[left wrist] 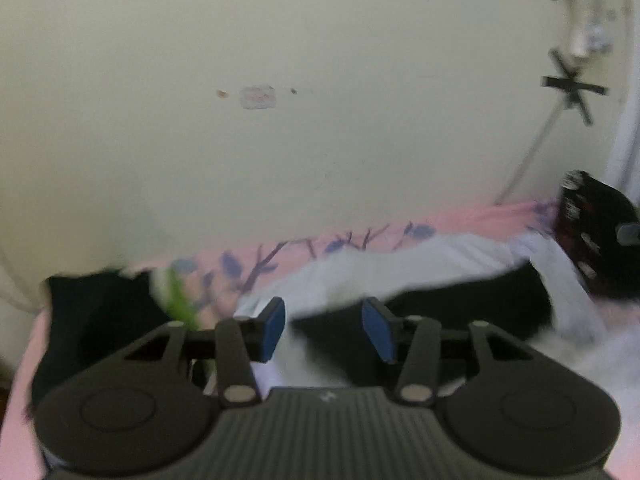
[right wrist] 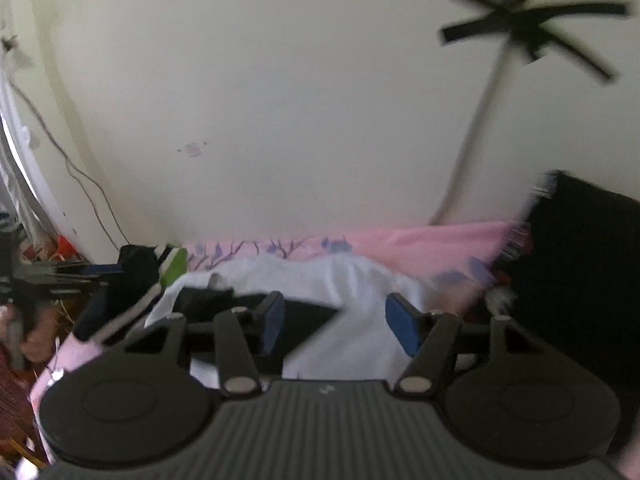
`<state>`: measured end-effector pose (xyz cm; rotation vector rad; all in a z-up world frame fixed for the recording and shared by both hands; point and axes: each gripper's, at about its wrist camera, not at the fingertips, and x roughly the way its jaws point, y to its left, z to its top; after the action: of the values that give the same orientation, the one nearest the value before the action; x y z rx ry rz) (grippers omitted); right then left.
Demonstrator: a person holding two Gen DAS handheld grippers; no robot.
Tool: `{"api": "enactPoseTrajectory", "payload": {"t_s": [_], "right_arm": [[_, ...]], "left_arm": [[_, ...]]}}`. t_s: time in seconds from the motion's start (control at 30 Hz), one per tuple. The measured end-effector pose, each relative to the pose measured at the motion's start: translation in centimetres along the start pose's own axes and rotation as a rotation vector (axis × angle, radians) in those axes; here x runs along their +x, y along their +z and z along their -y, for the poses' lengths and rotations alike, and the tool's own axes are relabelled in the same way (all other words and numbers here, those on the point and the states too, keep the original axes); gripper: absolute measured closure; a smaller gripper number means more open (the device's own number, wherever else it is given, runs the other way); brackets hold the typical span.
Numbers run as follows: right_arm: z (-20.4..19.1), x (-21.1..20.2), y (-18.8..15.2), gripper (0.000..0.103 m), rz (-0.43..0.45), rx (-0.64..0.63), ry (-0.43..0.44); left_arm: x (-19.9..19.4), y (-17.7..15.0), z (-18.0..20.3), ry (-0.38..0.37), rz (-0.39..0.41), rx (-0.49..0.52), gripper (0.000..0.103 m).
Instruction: Fold small clothes
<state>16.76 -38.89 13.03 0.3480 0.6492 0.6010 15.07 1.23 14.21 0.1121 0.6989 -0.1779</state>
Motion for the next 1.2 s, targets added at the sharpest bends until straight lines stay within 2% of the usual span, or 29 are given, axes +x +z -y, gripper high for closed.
{"api": "enactPoseTrajectory", "payload": {"t_s": [0.07,0.2,0.27,0.4,0.47,0.5,0.53,0.57,0.6,0.63,0.67,0.8,0.93,1.1,1.2], "right_arm": [[0.8,4.5,2.2,0.041,-0.045,0.03,0.009],[3.1,12.9,4.8,0.038,-0.137,0.095,0.0],[4.0,16.3,5.1,0.037,-0.172,0.114,-0.024],[4.7,21.1,4.9,0.036,-0.249,0.095,-0.037],[4.8,22.7,4.5,0.036,-0.283,0.071,-0.024],[4.5,23.1,4.3,0.037,-0.289,0.053,-0.016],[4.1,23.3,4.1,0.052,-0.285,0.022,-0.004],[3.5,23.3,4.0,0.089,-0.293,-0.004,0.018],[2.9,23.2,3.8,0.096,-0.304,-0.019,0.037],[2.6,22.9,3.9,0.097,-0.292,-0.04,0.033],[2.0,22.2,3.8,0.098,-0.274,-0.07,0.024],[0.0,18.1,4.2,0.099,-0.19,-0.12,0.034],[-3.5,11.1,3.1,0.1,-0.102,-0.202,0.069],[-6.4,2.0,-1.4,0.101,-0.047,-0.241,0.116],[-7.7,-2.0,-5.2,0.101,-0.044,-0.264,0.118]], "left_arm": [[5.2,2.4,0.3,0.008,-0.056,-0.012,0.058],[14.2,4.6,0.0,0.027,-0.153,-0.068,0.044],[16.8,4.8,-0.2,0.022,-0.182,-0.095,0.043],[20.3,4.4,-0.1,-0.011,-0.23,-0.101,0.028],[21.0,4.1,0.3,-0.028,-0.235,-0.095,0.029],[21.2,4.0,0.5,-0.03,-0.235,-0.088,0.04],[21.5,3.9,0.8,-0.022,-0.236,-0.078,0.057],[21.4,3.9,1.1,0.001,-0.222,-0.06,0.064],[21.1,3.9,1.4,-0.008,-0.212,-0.049,0.083],[20.7,3.9,1.7,-0.003,-0.205,-0.04,0.095],[20.2,3.8,2.0,0.012,-0.199,-0.031,0.098],[15.8,3.5,2.0,-0.044,-0.138,-0.058,0.099],[8.4,2.0,2.7,-0.117,-0.038,-0.026,0.099],[-1.1,-3.0,2.7,-0.171,0.041,-0.009,0.099],[-5.1,-6.7,2.5,-0.199,0.045,-0.038,0.098]]}}
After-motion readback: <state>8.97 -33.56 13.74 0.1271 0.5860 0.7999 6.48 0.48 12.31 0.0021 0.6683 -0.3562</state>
